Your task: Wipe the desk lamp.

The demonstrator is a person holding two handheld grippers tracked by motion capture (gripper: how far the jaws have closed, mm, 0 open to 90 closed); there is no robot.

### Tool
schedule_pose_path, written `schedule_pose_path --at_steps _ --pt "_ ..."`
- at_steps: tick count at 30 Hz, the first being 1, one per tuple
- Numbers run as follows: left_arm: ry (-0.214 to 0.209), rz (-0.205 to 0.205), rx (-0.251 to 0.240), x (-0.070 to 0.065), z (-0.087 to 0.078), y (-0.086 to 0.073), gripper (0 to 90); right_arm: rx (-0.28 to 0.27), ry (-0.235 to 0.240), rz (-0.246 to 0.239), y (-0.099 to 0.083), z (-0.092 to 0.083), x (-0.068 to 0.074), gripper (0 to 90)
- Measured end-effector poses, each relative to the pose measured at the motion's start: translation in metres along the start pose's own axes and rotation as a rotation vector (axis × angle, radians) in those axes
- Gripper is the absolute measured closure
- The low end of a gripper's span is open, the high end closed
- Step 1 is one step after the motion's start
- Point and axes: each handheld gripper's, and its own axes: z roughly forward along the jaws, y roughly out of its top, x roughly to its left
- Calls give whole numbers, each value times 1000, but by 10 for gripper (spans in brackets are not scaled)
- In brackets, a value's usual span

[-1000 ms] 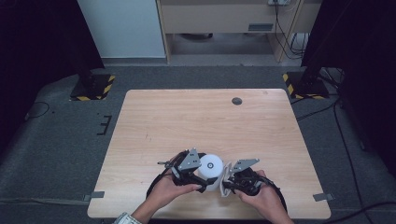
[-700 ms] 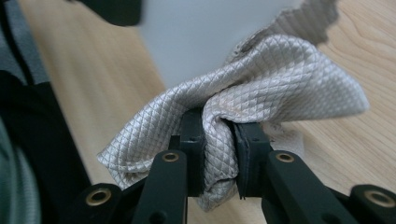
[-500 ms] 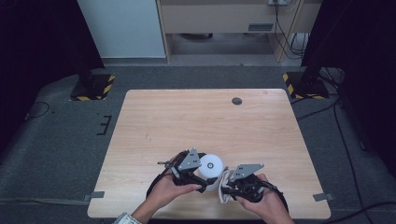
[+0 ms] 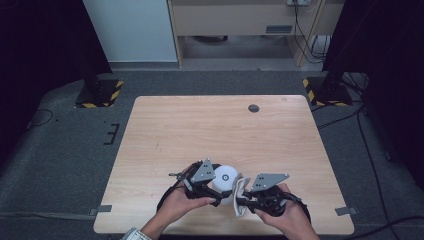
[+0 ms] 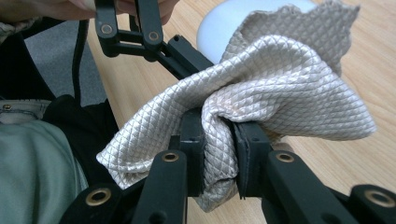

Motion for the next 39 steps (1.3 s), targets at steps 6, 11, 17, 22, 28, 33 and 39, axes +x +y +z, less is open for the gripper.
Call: schedule_pose_path --at_steps 6,11,17,22,28,33,39 --pt "0 1 1 0 0 0 83 48 16 7 -7 16 -2 760" --pt "-1 2 1 0 0 0 83 93 35 22 -14 31 -4 761" --pt "-1 1 0 0 0 0 83 127 54 30 -21 44 -6 761" --pt "0 0 1 0 0 0 83 132 53 23 -20 43 -5 760" --pt "-1 -1 1 0 0 0 83 69 65 16 -9 29 1 760" --pt "-1 -1 0 0 0 0 83 58 55 -1 -3 22 5 760" --pt "-1 1 0 0 0 0 83 90 61 19 -12 34 -1 761"
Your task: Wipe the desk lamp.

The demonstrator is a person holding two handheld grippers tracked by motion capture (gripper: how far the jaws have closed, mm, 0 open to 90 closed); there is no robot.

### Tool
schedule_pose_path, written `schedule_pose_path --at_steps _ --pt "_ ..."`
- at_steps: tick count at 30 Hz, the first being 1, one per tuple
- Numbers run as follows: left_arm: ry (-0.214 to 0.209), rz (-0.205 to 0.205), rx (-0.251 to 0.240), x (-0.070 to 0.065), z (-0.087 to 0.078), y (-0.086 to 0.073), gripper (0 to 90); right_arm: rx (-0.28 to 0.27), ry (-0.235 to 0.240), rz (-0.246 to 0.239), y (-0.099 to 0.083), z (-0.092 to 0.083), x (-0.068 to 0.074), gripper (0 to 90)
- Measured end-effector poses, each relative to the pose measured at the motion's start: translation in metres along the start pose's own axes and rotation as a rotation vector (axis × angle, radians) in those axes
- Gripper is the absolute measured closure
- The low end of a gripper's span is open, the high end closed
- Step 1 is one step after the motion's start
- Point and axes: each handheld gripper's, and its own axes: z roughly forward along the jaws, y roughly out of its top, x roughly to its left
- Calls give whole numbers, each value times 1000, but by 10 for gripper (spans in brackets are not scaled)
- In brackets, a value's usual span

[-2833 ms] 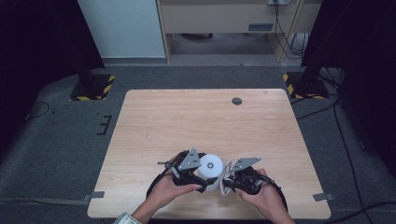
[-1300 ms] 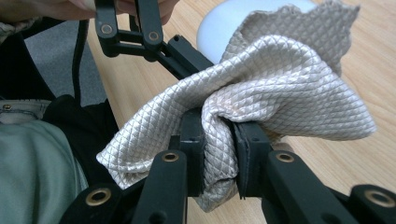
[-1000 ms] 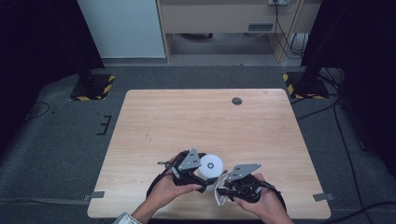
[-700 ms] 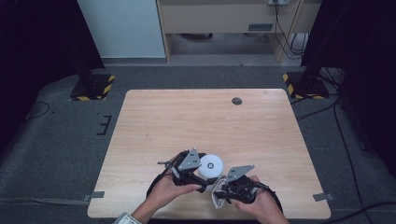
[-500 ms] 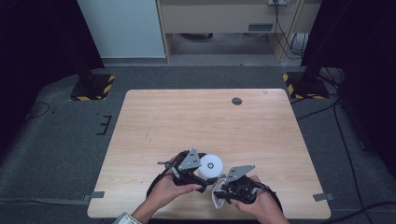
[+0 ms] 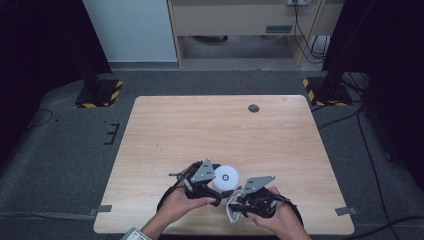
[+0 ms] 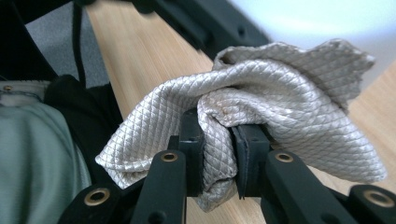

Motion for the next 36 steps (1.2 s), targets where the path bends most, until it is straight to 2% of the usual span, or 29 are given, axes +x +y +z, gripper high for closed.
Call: schedule_pose_path --at_steps 6,12,15,20,24,30,33,36 --pt "0 -3 0 0 0 0 83 40 14 32 -10 14 -8 761" --pt "-1 -1 0 0 0 0 83 47 -3 24 -11 16 -6 760" --pt "-1 -2 0 0 0 0 83 14 11 25 -10 10 -2 760" --pt "-4 -2 1 -1 0 0 83 -71 34 7 -2 -3 7 759" --pt "-6 -1 3 -1 0 0 83 -67 24 -6 -1 -2 9 758" --pt "-32 -33 -15 3 -1 0 82 -65 19 -3 0 -2 9 757" --pt "-50 -80 -51 7 -5 2 81 -62 19 -1 -1 -3 8 757" --pt "-52 -93 -77 10 -9 6 98 -63 17 -3 -1 -3 9 755"
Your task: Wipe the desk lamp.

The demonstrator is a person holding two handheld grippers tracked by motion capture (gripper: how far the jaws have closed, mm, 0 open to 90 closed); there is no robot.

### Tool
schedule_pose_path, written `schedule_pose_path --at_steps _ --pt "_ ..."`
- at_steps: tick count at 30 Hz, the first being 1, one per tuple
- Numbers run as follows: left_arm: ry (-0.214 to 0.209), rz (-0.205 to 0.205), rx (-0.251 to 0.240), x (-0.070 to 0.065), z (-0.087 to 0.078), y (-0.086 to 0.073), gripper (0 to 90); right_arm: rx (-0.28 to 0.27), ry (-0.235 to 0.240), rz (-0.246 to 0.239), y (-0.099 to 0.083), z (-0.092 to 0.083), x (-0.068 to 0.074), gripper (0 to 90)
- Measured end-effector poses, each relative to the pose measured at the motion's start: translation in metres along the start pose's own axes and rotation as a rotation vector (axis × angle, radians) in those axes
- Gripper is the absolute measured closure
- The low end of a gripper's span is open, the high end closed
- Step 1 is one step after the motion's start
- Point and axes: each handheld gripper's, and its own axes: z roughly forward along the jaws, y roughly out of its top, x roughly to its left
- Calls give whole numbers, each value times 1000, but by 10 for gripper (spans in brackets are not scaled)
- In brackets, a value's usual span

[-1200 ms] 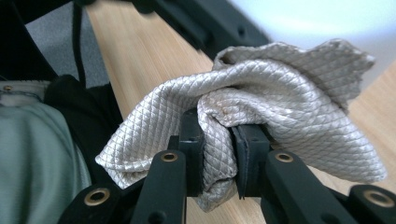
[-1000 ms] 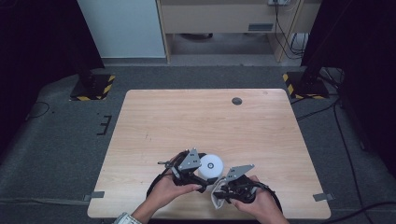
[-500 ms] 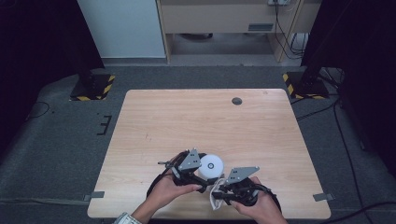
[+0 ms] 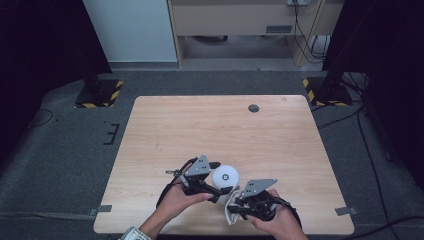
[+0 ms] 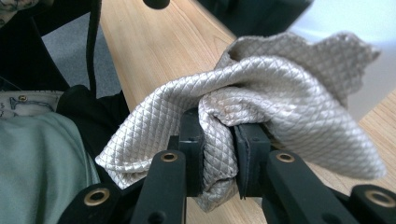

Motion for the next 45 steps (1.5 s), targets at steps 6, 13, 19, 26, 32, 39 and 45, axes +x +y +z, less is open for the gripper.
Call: schedule_pose_path --at_steps 6,13,19,26,32,39,45 --pt "7 -14 -23 7 -4 11 148 2 -1 -1 0 0 0 755" --pt "-3 -12 13 10 1 11 205 4 1 2 0 0 0 753" --pt "-24 -25 44 11 3 11 248 4 1 0 1 2 0 752" --pt "-38 -36 60 13 3 12 251 -27 11 -9 8 -1 4 752" --pt "-40 -40 64 13 3 13 251 -86 32 0 17 -4 7 751" --pt "-41 -34 64 14 3 13 252 -65 47 4 16 11 2 754" --pt "-42 -32 64 13 3 13 253 -8 51 4 10 30 -1 754"
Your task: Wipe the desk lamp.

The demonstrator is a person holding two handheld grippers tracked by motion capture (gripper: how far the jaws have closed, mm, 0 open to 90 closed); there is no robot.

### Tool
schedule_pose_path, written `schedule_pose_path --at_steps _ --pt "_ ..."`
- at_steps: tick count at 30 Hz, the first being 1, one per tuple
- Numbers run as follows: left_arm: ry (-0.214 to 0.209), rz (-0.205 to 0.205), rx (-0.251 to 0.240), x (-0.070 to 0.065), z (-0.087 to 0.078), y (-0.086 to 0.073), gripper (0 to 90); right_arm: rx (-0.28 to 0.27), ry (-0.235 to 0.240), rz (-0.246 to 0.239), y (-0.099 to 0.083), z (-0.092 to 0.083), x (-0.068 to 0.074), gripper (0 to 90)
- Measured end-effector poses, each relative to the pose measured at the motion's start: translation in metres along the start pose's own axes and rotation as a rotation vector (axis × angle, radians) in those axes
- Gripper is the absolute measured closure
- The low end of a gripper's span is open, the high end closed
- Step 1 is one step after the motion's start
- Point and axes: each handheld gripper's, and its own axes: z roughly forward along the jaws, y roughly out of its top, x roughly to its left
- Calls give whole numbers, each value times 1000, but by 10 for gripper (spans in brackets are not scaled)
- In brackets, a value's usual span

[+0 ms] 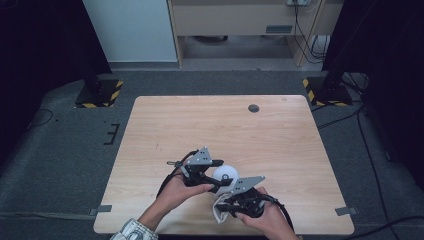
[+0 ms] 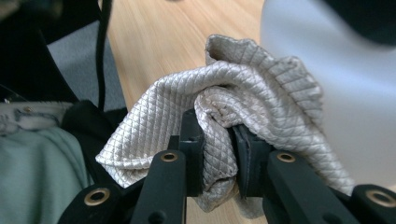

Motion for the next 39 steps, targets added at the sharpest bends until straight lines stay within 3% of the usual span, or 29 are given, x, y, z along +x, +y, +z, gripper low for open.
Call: schedule_pose_path --at_steps 7,16,30,39 --pt "-2 -1 0 0 0 0 257 27 8 9 -8 15 -5 756" --pt "-5 -1 2 0 -1 0 258 30 2 4 -7 14 -4 755" --pt "-9 -1 3 1 0 0 258 -63 -10 -25 9 -12 6 754" --pt "-9 -6 2 1 0 0 259 -66 -18 -43 14 -16 8 754"
